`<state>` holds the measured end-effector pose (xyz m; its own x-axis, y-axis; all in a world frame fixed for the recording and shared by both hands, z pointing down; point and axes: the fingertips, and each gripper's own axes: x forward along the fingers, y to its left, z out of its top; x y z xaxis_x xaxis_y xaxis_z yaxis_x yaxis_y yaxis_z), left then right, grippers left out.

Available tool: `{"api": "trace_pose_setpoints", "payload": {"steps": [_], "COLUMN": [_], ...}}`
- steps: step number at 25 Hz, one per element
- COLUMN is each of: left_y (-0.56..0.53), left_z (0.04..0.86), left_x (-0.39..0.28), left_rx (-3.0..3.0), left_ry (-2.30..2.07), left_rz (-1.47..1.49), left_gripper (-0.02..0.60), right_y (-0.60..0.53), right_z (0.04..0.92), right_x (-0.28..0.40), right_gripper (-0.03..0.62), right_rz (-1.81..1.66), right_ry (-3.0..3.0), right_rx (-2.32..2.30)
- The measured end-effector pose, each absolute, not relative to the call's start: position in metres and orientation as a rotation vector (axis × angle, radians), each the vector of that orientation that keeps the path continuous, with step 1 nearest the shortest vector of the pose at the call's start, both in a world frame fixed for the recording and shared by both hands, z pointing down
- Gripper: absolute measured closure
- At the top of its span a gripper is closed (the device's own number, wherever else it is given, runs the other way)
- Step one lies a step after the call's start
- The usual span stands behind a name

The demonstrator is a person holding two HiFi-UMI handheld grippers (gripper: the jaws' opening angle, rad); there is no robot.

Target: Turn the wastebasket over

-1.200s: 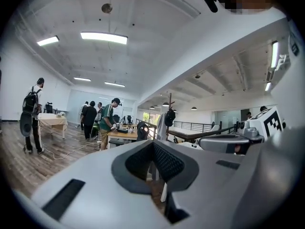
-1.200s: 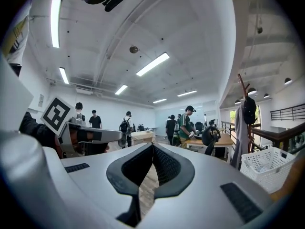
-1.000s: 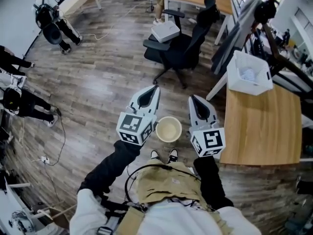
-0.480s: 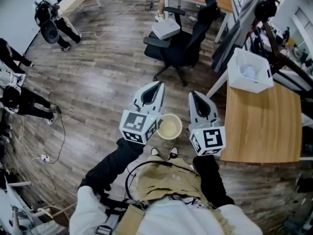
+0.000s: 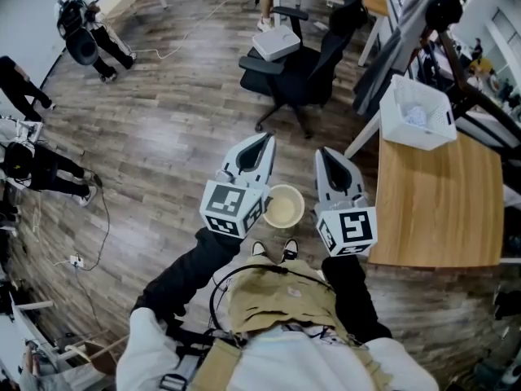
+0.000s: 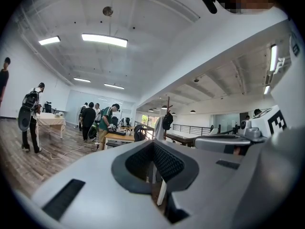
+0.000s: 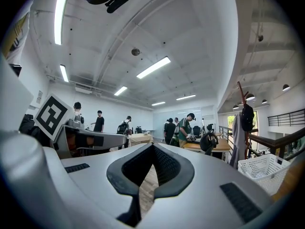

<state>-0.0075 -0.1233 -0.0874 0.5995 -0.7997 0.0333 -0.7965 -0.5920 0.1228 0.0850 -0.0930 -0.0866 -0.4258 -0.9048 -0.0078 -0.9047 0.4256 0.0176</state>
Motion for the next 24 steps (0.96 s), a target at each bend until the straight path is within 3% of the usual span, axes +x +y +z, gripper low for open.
{"api": "trace_pose_setpoints", "payload": {"steps": [24], "left_y": [-0.132], "left_z": [-0.085], "left_x": [0.004], "left_rx": [2.712], "left_ry": [-1.315], "left_rz": [-0.037], "left_gripper": [0.58], "right_y": [-0.101], "right_z": [-0.087], "right_x": [0.095], "right_gripper": [0.574], "right_rz": [-0.044], "right_ry": [-2.636], "right_rx": [1.7]}}
